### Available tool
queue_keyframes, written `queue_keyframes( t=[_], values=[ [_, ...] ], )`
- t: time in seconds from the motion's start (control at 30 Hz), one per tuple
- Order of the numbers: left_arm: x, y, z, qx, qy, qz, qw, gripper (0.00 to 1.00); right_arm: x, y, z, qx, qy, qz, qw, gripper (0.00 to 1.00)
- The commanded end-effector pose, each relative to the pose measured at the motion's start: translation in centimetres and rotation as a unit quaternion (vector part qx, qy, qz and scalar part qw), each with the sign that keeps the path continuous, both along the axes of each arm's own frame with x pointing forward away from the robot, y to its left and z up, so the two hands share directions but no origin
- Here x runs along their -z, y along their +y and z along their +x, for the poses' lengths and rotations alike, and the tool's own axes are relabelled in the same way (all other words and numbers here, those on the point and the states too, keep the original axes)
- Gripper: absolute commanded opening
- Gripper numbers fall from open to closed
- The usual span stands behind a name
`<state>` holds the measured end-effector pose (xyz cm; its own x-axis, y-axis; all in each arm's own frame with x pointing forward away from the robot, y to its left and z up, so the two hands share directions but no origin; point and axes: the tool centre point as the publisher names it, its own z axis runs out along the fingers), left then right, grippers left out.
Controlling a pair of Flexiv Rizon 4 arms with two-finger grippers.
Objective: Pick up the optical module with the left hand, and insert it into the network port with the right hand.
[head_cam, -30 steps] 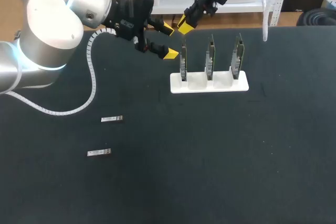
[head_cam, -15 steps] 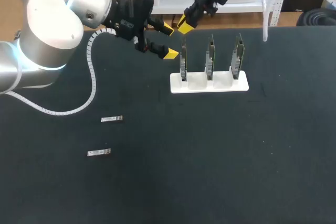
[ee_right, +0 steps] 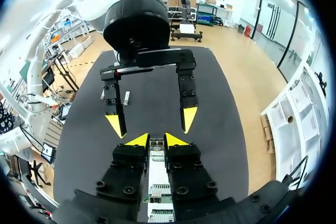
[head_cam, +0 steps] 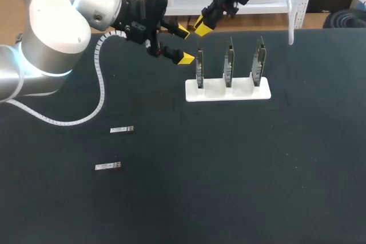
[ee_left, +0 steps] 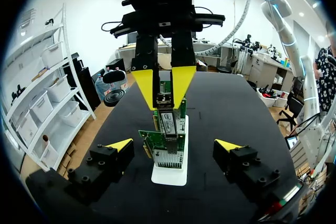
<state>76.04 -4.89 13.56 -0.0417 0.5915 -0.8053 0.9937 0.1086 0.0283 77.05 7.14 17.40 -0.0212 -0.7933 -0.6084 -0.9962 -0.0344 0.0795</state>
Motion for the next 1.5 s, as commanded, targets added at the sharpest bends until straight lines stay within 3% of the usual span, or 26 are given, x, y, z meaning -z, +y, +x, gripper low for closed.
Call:
queue_keyframes(
  t=[0.03,1.5],
  values=[
    [0.03,-0.04,0.18,0.002,0.001,0.001,1.0,1.0,0.15,-0.09,-0.25,0.001,-0.002,0.002,1.0,0.0],
    [0.03,-0.04,0.18,0.002,0.001,0.001,1.0,1.0,0.31,0.18,0.03,-0.009,-0.002,0.003,1.0,0.0]
  ],
)
